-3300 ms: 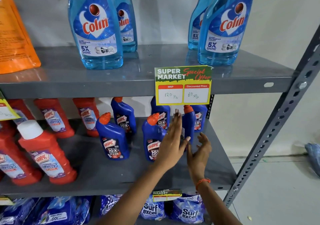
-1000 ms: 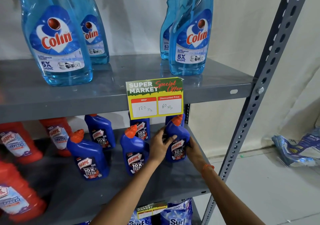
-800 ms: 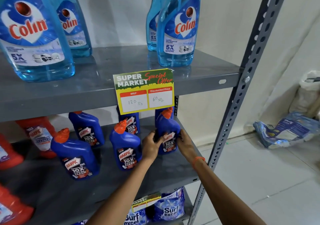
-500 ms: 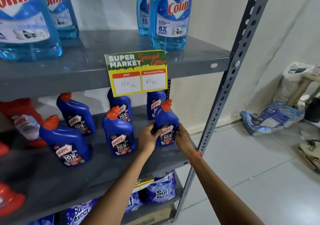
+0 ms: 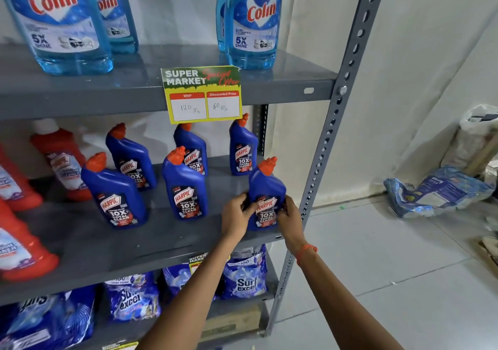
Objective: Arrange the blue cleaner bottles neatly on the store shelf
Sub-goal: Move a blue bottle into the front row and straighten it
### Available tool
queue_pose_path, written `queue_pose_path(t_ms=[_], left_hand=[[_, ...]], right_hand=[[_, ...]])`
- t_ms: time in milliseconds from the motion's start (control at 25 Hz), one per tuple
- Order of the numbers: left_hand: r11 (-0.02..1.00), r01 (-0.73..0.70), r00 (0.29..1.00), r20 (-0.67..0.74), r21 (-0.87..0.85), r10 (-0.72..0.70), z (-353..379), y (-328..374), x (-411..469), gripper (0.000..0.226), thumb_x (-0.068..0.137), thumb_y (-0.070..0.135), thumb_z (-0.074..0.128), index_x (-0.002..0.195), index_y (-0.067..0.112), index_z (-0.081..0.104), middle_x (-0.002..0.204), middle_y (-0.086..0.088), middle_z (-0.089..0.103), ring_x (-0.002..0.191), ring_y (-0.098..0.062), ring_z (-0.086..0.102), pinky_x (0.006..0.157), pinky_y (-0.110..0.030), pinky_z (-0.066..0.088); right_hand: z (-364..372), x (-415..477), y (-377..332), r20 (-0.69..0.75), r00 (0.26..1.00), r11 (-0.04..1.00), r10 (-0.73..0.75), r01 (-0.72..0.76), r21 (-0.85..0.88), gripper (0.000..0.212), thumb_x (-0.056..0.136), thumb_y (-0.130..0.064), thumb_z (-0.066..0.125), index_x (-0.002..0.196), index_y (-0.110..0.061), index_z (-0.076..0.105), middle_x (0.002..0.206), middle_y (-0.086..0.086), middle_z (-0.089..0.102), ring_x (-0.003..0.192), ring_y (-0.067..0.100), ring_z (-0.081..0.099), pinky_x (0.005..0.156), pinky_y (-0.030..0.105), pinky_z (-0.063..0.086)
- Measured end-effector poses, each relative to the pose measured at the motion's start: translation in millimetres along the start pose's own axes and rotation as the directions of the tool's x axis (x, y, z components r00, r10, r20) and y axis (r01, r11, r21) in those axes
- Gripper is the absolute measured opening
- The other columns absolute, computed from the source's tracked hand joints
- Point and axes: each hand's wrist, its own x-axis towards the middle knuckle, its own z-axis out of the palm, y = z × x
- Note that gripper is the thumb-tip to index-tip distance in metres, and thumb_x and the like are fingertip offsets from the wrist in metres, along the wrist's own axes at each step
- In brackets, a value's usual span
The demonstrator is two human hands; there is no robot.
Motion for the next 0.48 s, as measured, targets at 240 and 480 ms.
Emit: queue_pose_path(t_ms=[240,480], left_hand=[[0.999,0.035,0.999,-0.023,-0.041,-0.036,5.2,5.3,-7.0,0.025,0.082,0.023,0.068,0.094,0.001,0.065,0.095,-0.019,0.073,0.084,-0.028,0.069,0.066,-0.029,0.051],[0.999,0.014,1.000,0.017,-0.032,-0.014,-6.3,13.8,-14.2,0.049,0.084,0.028,0.065,0.126,0.005,0.053,0.125,-0.013,0.063,0.114,-0.024,0.060,0.084,-0.020,0.047]], right_hand=[[-3.4,0.2,0.4,0.007,0.999,0.997,0.051,-0.052,0.051,0.044,0.079,0.014,0.036,0.116,-0.005,0.051,0.108,0.016,0.062,0.094,0.023,0.059,0.067,0.019,0.048],[14.0,-23.3,-25.6,-0.185,0.979,0.986,-0.087,0.111,0.128,0.052,0.085,0.010,0.034,0.133,-0.011,0.037,0.132,0.010,0.050,0.115,0.016,0.050,0.094,0.023,0.045]])
